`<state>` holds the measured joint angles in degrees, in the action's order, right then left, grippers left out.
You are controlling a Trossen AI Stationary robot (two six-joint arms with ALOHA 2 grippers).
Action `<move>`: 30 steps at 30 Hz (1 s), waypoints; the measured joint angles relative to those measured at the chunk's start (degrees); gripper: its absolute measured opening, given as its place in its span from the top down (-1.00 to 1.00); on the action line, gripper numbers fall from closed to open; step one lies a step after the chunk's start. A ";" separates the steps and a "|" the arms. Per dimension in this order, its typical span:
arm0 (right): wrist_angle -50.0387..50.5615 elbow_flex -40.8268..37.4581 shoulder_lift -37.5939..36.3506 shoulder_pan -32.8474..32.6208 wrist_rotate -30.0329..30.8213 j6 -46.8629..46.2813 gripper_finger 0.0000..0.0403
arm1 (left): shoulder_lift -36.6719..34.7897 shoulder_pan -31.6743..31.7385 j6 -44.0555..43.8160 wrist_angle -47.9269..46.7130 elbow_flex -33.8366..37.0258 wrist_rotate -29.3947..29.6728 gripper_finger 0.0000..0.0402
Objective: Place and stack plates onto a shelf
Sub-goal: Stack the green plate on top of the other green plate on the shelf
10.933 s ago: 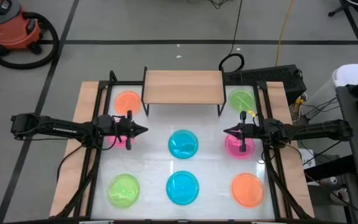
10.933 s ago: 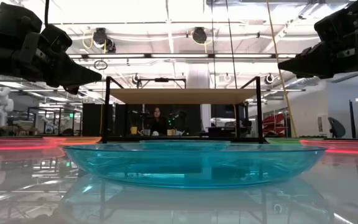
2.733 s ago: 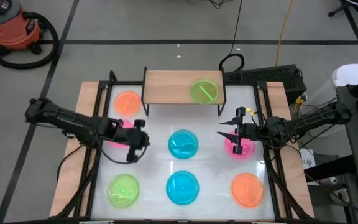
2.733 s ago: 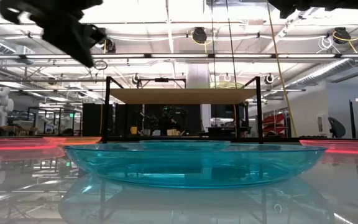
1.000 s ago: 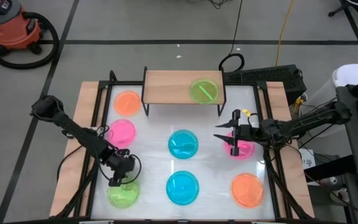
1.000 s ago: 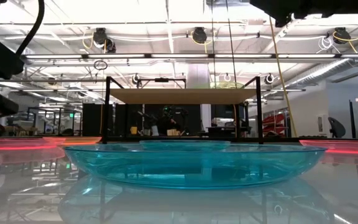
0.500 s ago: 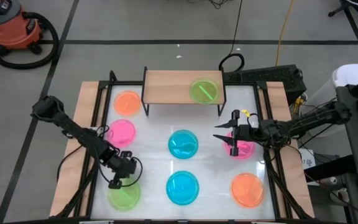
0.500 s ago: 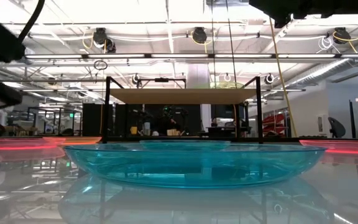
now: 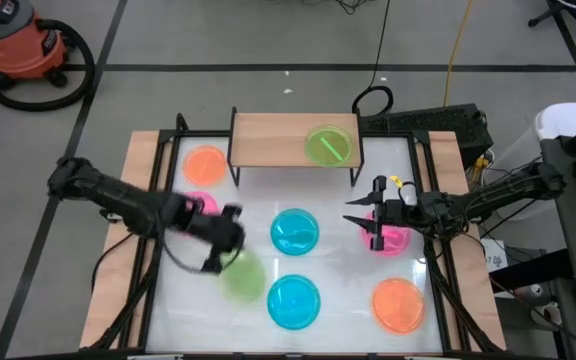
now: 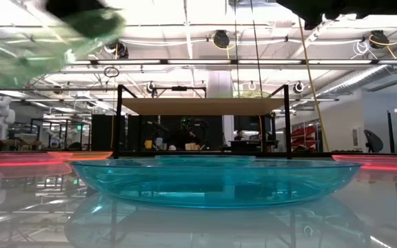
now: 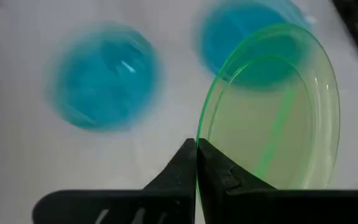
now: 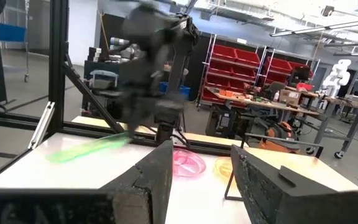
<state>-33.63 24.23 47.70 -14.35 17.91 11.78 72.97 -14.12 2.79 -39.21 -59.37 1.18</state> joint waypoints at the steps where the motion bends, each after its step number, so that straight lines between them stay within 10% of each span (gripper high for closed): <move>1: -0.26 0.00 0.00 0.00 0.00 0.10 0.29 | 0.02 3.34 2.97 0.59 -1.38 0.15 0.99; 12: -1.10 0.00 0.00 0.03 0.28 1.28 0.29 | 12.42 41.95 -0.75 16.17 -18.96 -19.37 0.99; 22: -1.05 0.00 -0.02 0.09 3.17 2.42 0.29 | 36.31 45.44 1.59 5.76 -46.51 -22.83 1.00; 30: -0.81 0.00 -0.01 0.09 3.21 3.16 0.29 | 43.46 47.38 2.87 3.12 -55.64 -26.48 1.00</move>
<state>-34.44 24.23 47.69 -14.26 21.12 14.94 116.43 33.27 5.66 -36.09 -115.01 -25.30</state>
